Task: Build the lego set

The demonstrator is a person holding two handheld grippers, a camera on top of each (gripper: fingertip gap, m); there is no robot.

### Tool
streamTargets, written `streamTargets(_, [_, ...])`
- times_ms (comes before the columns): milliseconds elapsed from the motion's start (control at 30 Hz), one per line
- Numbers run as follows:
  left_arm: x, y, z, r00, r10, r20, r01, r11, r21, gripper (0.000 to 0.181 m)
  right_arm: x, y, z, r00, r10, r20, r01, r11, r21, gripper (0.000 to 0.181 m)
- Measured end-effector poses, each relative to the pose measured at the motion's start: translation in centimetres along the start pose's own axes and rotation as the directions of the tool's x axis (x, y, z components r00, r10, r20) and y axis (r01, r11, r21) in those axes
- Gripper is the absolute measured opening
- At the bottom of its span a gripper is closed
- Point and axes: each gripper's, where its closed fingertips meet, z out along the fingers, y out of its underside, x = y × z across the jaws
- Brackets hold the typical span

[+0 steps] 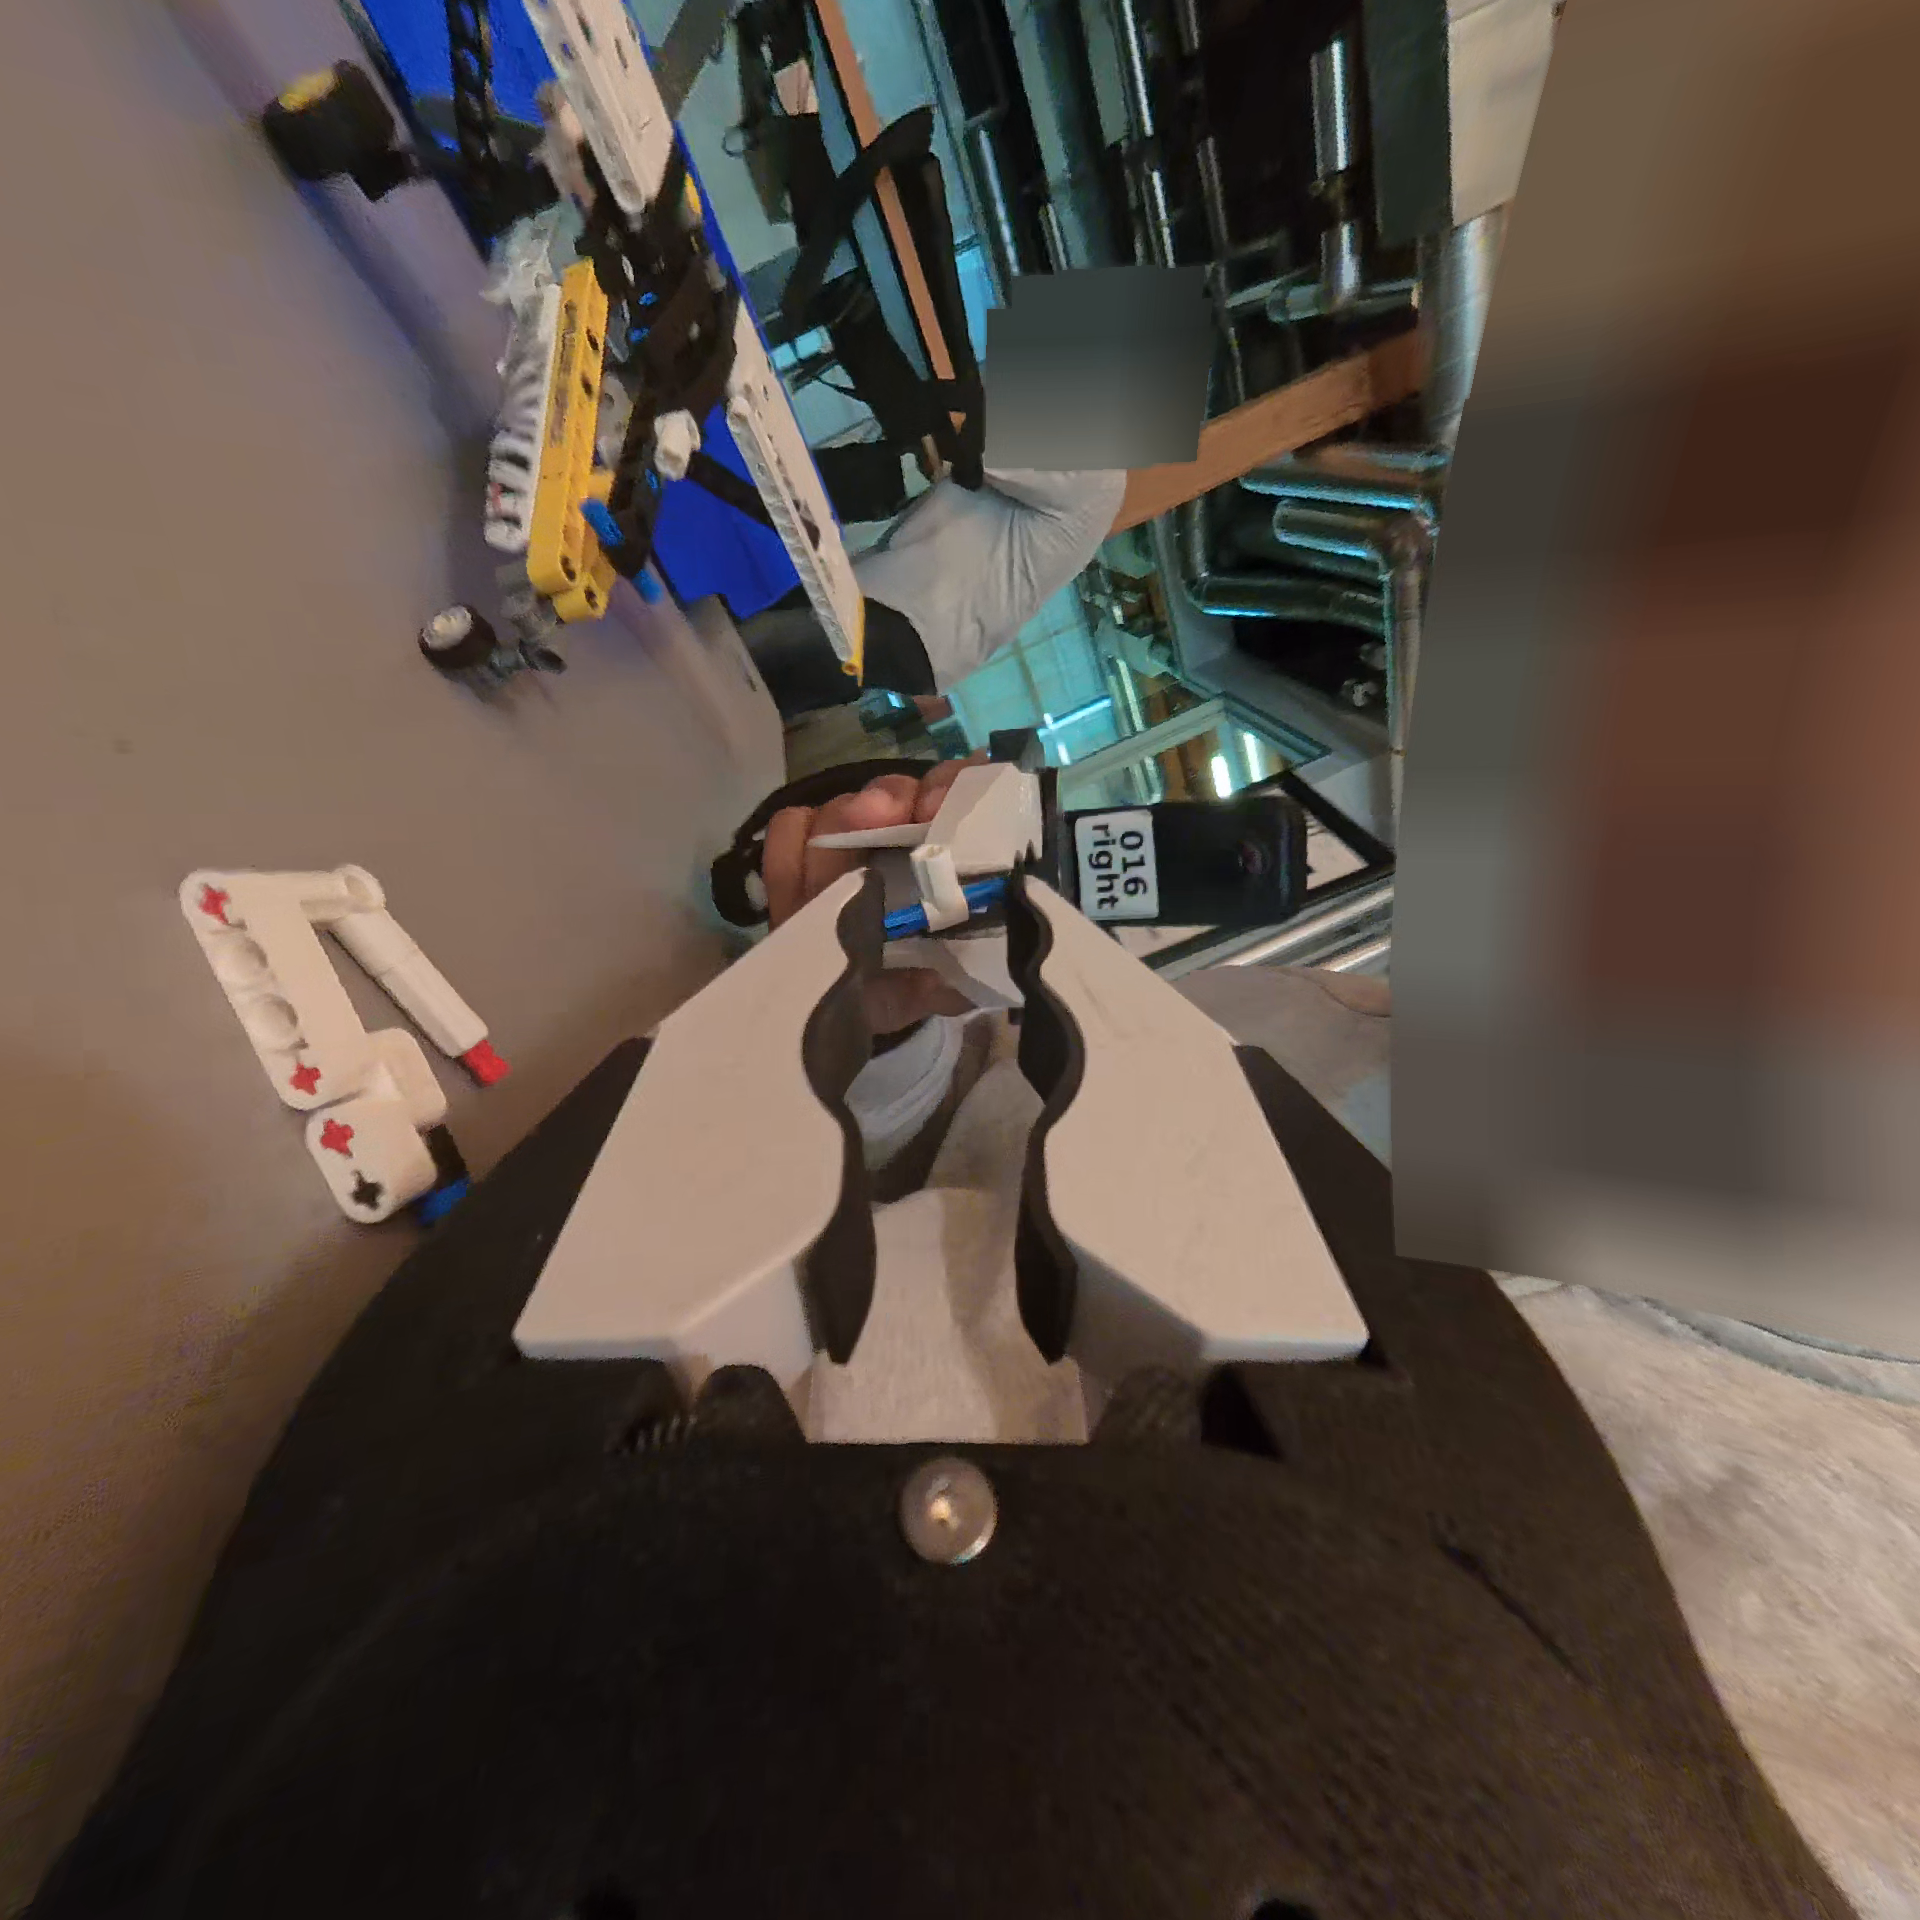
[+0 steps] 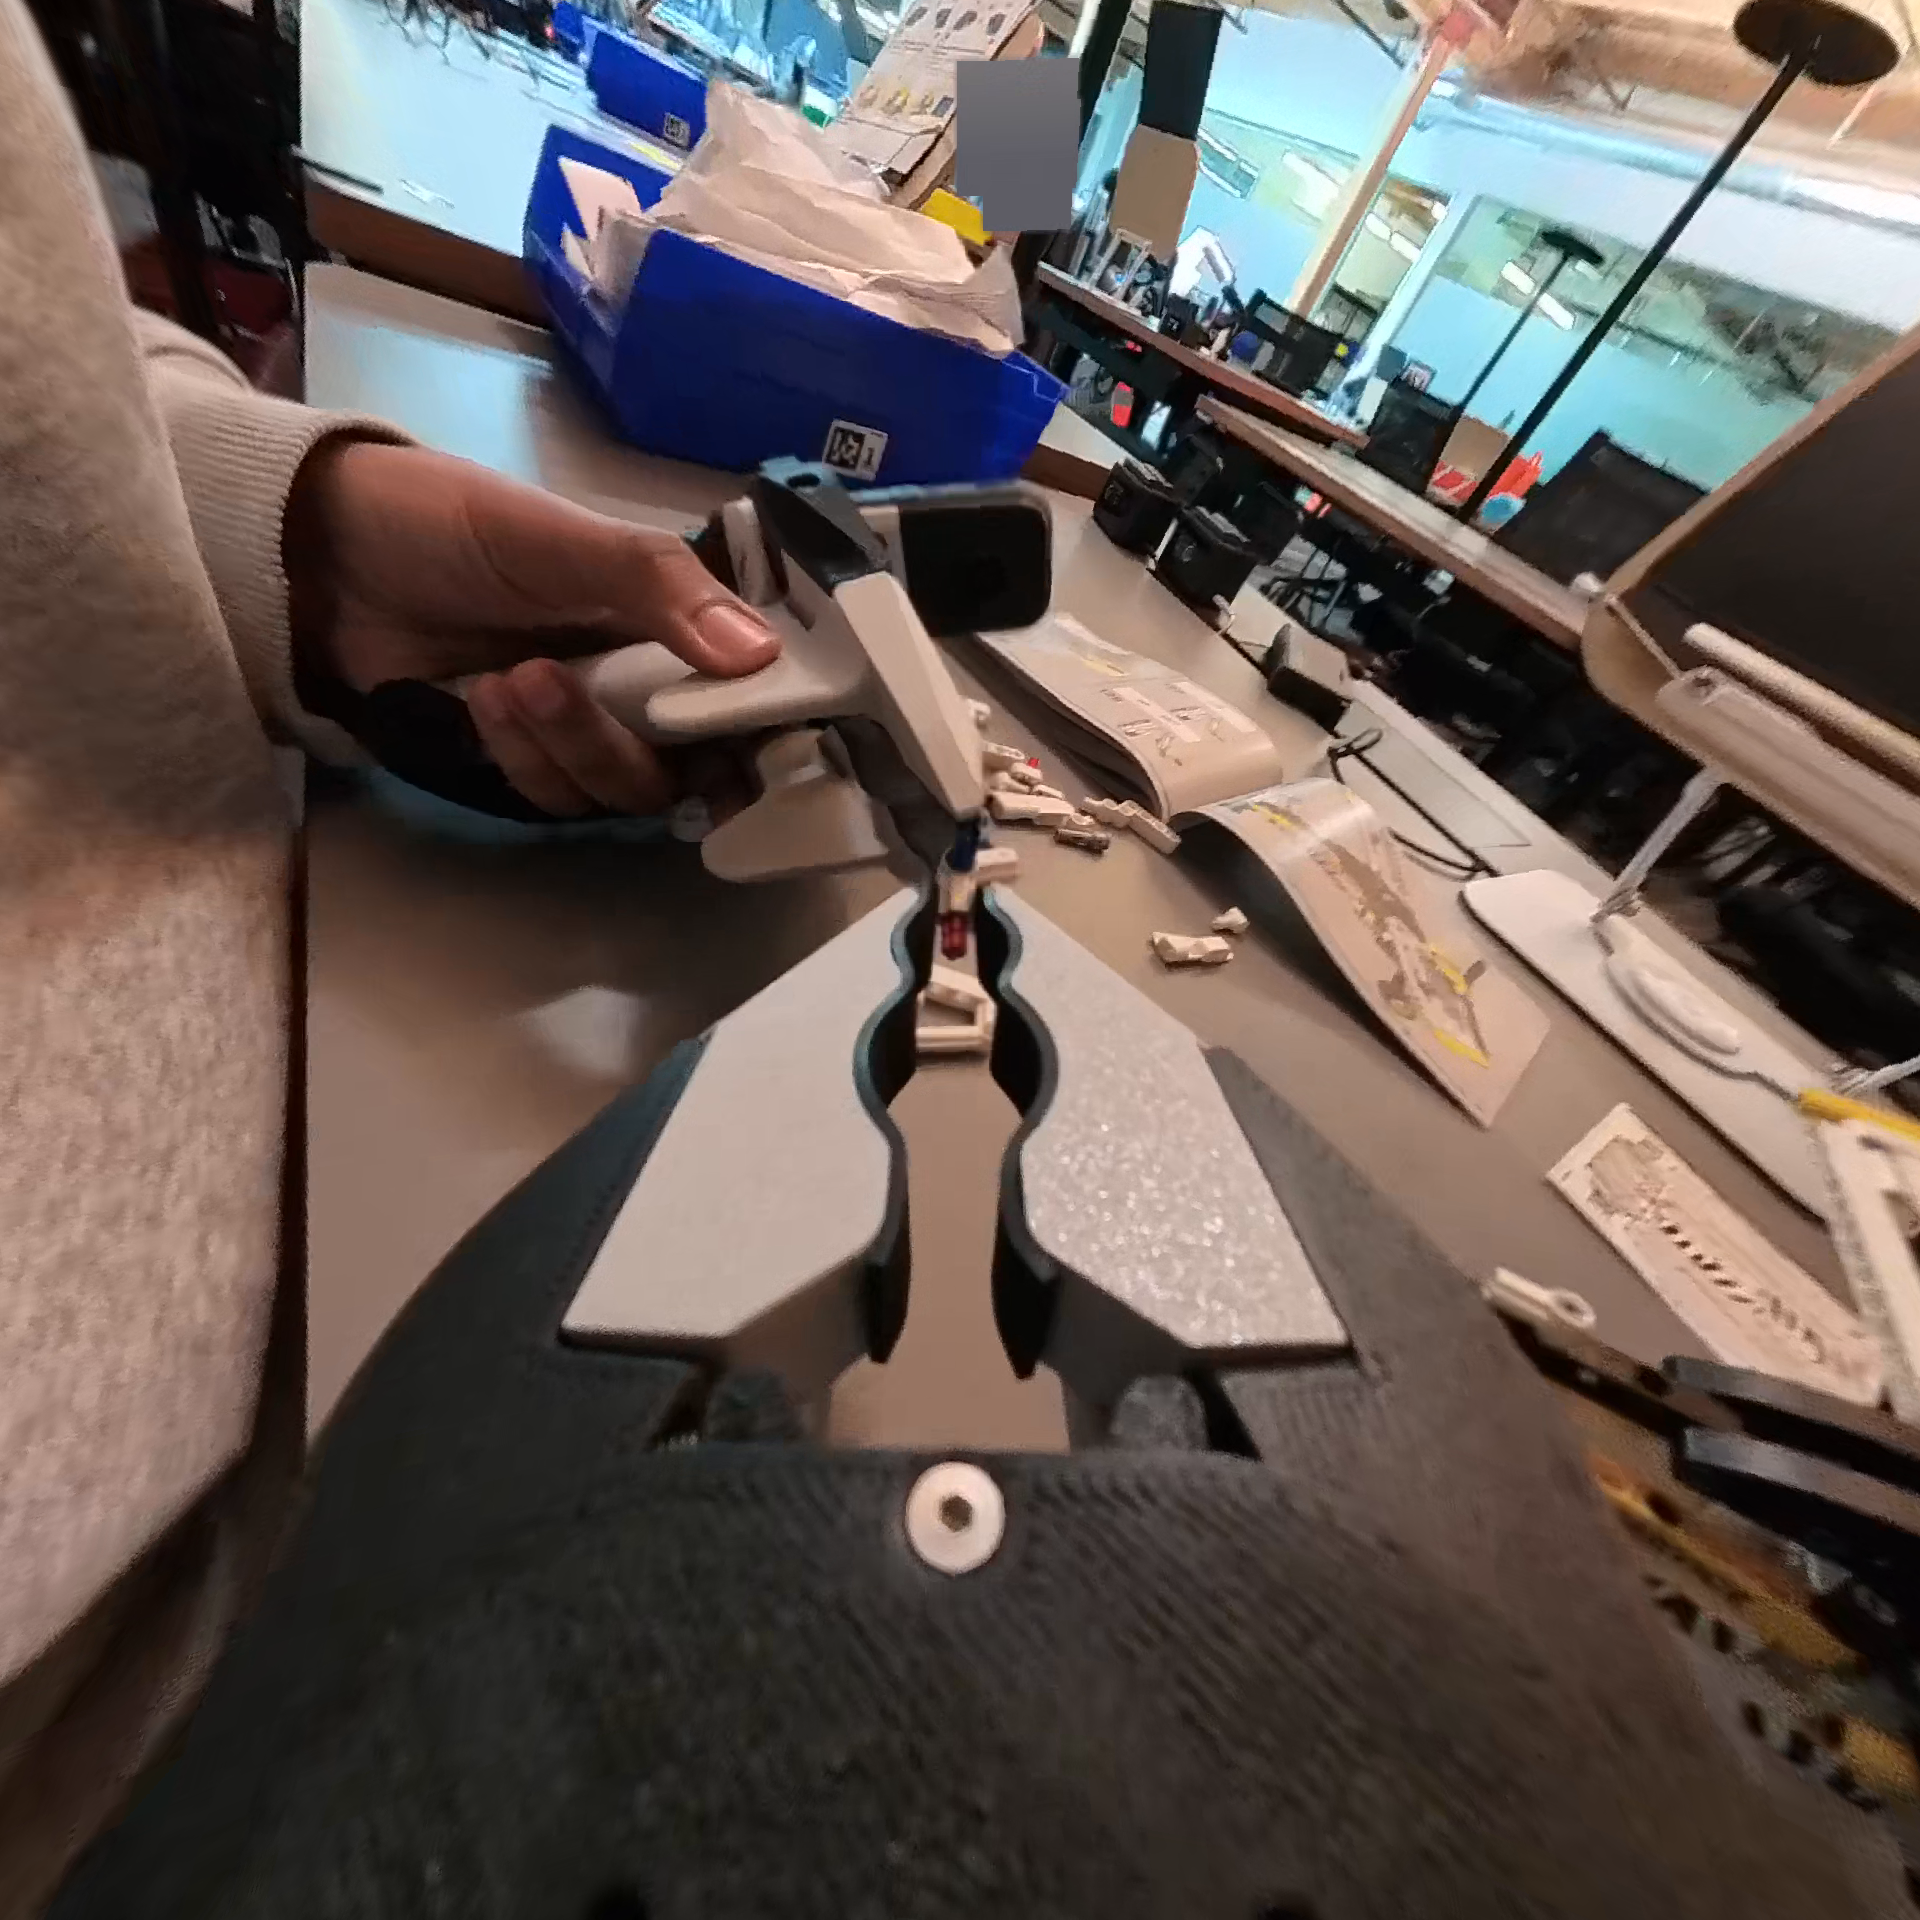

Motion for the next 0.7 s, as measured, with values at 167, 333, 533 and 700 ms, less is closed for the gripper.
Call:
streamTargets(167, [-0.1, -2.0, -1.7, 0.965, 0.215, 0.150, -0.206, 0.976, -0.073, 0.027, 0.5, 1.3, -0.3, 0.953, 0.279, 0.116, -0.272, 0.959, -0.078, 0.006])
streamTargets(333, [-3.8, -2.3, -3.0, 0.786, 0.536, 0.307, -0.371, 0.807, -0.459, 0.034, -0.4, 3.6, 0.1, 0.856, 0.483, 0.184, -0.424, 0.860, -0.283, 0.006])
streamTargets(533, [-8.1, -1.7, -3.5, 0.703, 0.649, 0.289, -0.282, 0.629, -0.725, 0.036, -2.6, 5.4, 1.4, 0.831, 0.521, 0.193, -0.397, 0.800, -0.449, 0.006])
streamTargets(700, [-9.1, -1.4, -3.6, 0.684, 0.685, 0.250, -0.284, 0.565, -0.775, 0.027, -3.0, 6.0, 1.9, 0.836, 0.519, 0.178, -0.381, 0.783, -0.492, 0.006])
